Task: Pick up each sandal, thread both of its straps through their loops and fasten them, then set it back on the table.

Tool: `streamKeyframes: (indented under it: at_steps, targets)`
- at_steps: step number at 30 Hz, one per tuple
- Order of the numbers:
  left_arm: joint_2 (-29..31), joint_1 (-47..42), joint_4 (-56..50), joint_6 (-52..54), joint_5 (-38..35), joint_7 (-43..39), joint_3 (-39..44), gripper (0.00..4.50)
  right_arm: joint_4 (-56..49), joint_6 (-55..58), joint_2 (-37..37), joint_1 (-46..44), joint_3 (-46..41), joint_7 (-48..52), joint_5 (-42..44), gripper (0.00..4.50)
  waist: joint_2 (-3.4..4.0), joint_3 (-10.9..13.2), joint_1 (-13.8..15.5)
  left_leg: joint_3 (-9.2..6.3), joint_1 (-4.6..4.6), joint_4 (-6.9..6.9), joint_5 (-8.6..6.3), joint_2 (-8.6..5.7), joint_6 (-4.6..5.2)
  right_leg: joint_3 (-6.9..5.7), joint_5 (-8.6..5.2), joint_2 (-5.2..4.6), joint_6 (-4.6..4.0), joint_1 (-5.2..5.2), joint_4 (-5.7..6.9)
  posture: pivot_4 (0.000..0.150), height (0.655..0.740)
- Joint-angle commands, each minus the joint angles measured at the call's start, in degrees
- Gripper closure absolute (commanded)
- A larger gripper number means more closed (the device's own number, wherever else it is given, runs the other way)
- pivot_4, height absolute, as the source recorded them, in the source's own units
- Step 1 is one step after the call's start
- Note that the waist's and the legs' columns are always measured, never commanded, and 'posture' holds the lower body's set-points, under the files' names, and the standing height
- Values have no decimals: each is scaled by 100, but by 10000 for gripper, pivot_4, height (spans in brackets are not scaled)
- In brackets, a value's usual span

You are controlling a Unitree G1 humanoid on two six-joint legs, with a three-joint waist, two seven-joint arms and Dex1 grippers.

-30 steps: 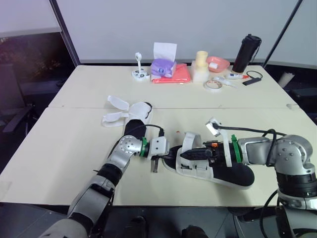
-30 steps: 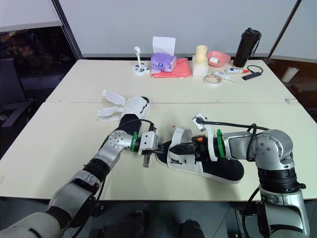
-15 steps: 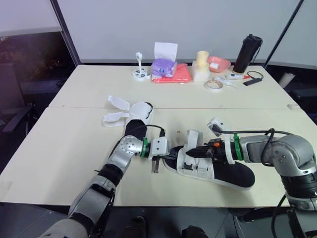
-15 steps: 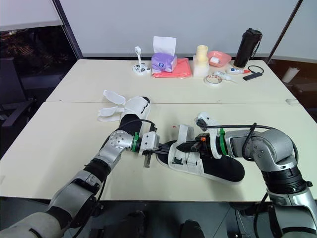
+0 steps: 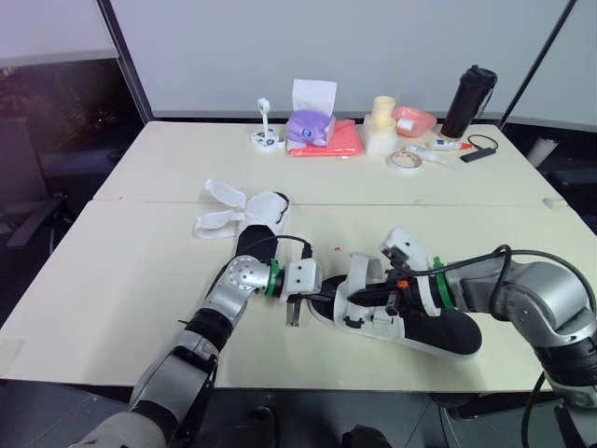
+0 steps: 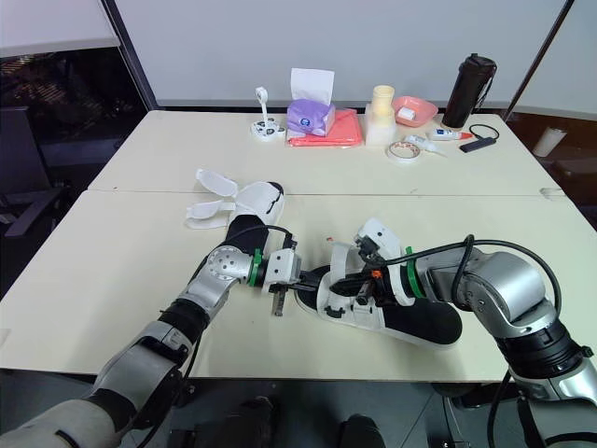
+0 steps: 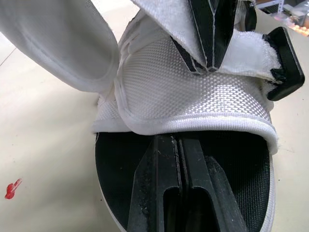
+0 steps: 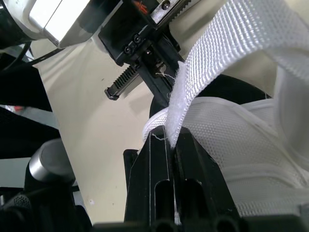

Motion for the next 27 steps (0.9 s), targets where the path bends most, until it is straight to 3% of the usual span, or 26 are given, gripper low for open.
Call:
streamKeyframes:
  at_steps: [1,12,22,27]
  targets:
    - [-37,154,285,133,423,16,-347,45000,-408,-146,-194,105,304,162,-221,44262,0,0,0,-1,0,-1,0,0,0,-2,0,0,0,0,-1,1500,7400]
    - [-45,130,318,125,434,33,-325,45000,-909,-316,-560,276,567,457,-508,44262,0,0,17,-4,0,0,-1,0,-1,-8,0,-2,0,7,-5,1500,7400]
    - [-44,101,354,104,451,22,-308,45000,-1082,-360,-438,277,493,187,-736,44262,0,0,34,-5,0,-1,-1,-1,-1,-9,-1,-2,0,6,-5,1500,7400]
    - [-41,99,360,98,452,25,-305,45000,-1297,-85,-525,268,-51,155,-422,22791,0,1,35,-5,0,0,-1,0,-1,-9,0,-1,0,6,-5,1500,7400]
